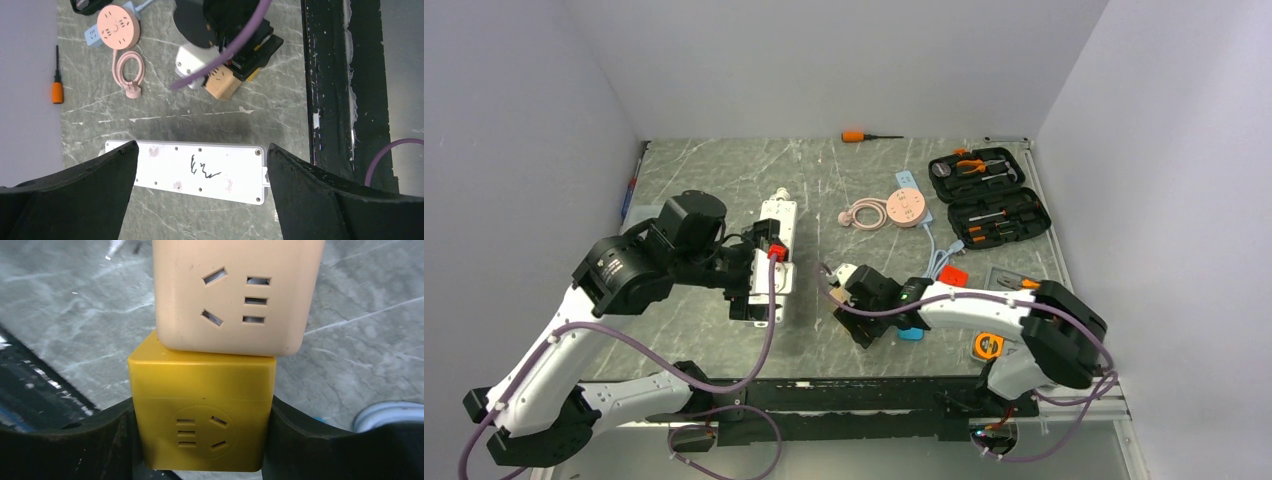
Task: Pull the plug off the socket
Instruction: Remove the plug from the socket, then place the plug at the center of the board.
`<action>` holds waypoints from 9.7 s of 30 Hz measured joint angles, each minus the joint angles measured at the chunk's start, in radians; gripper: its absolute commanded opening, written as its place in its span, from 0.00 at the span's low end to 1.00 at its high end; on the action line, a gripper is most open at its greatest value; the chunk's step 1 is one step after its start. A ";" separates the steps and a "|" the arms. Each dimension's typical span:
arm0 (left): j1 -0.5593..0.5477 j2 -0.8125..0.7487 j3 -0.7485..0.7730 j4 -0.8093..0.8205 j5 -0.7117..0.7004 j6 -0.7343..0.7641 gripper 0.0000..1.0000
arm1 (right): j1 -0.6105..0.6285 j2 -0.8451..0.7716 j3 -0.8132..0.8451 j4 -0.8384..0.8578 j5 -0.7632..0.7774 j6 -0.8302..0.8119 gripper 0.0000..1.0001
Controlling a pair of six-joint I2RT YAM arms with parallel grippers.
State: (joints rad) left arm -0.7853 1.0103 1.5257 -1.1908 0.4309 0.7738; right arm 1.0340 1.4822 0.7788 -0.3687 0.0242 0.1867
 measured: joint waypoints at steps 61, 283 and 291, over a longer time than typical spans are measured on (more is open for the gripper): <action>-0.340 -0.222 -0.521 0.556 -0.377 0.655 1.00 | -0.204 -0.172 0.542 -0.425 -0.755 -0.030 0.00; -0.228 -0.066 -0.431 0.420 -0.443 0.513 0.00 | -0.433 -0.140 0.237 0.132 0.304 0.309 1.00; -0.244 0.252 -0.189 0.336 -0.377 0.308 0.00 | -0.486 -0.377 0.189 0.081 0.272 0.323 1.00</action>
State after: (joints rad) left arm -1.0290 1.2625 1.3365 -0.8547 0.0540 1.0817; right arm 0.5476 1.1053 0.9680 -0.2878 0.2962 0.5095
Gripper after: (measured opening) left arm 0.646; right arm 0.996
